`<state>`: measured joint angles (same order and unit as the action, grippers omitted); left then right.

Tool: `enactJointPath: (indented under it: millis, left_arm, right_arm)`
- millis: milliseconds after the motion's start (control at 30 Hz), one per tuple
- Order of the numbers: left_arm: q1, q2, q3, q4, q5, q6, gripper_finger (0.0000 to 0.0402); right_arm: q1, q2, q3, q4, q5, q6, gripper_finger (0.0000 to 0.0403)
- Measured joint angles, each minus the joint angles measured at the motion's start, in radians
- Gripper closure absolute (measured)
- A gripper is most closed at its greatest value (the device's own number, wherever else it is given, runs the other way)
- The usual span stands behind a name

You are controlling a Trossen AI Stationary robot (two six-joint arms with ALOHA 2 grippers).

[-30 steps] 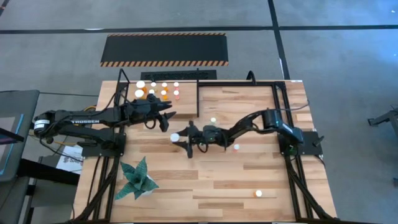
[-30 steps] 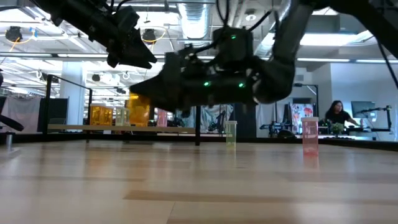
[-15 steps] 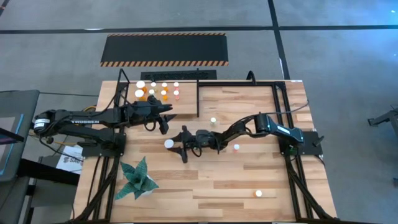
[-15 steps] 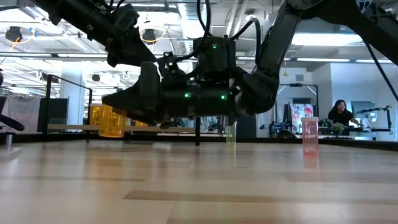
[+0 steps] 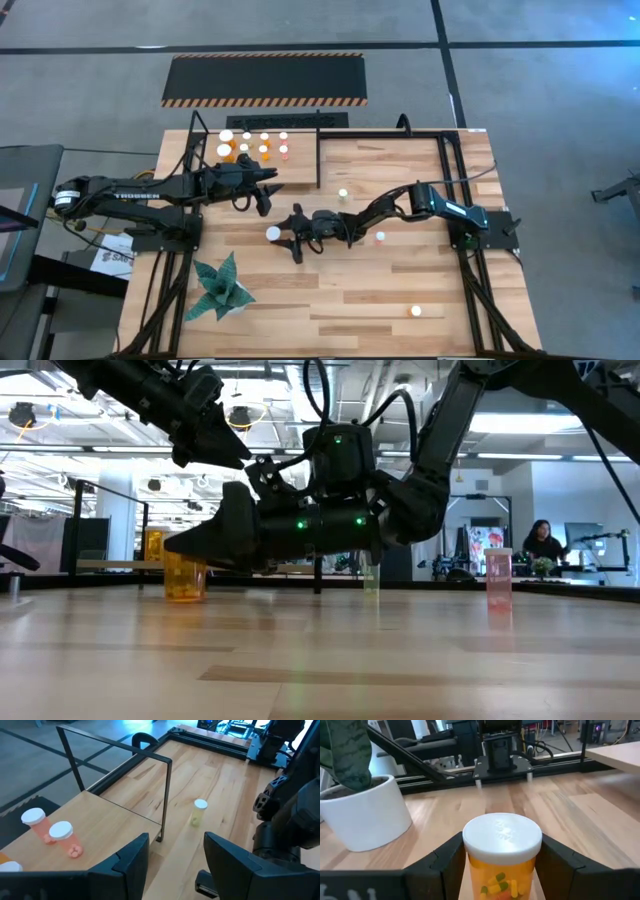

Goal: Pick and place medicine bottles onto shelf by color
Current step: Put the big orange pill bottle aligned with the other orange pill bottle on the shelf

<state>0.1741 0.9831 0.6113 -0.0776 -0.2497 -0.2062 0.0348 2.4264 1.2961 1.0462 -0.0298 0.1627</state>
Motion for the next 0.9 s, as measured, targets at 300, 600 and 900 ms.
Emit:
enactJointPath:
  millis: [300,600,900]
  left_arm:
    - [0.000,0.000,0.000,0.000,0.000,0.000,0.0225]
    - [0.000,0.000,0.000,-0.002,0.000,-0.005,0.0225]
    - [0.000,0.000,0.000,-0.003,0.002,-0.010,0.0225]
  right_arm:
    - [-0.005,-0.002,0.001,-0.019,0.002,0.020,0.0181]
    - [-0.002,-0.002,0.000,-0.032,0.002,0.021,0.0164]
    - [0.003,-0.001,0.000,-0.032,0.002,0.022,0.0165]
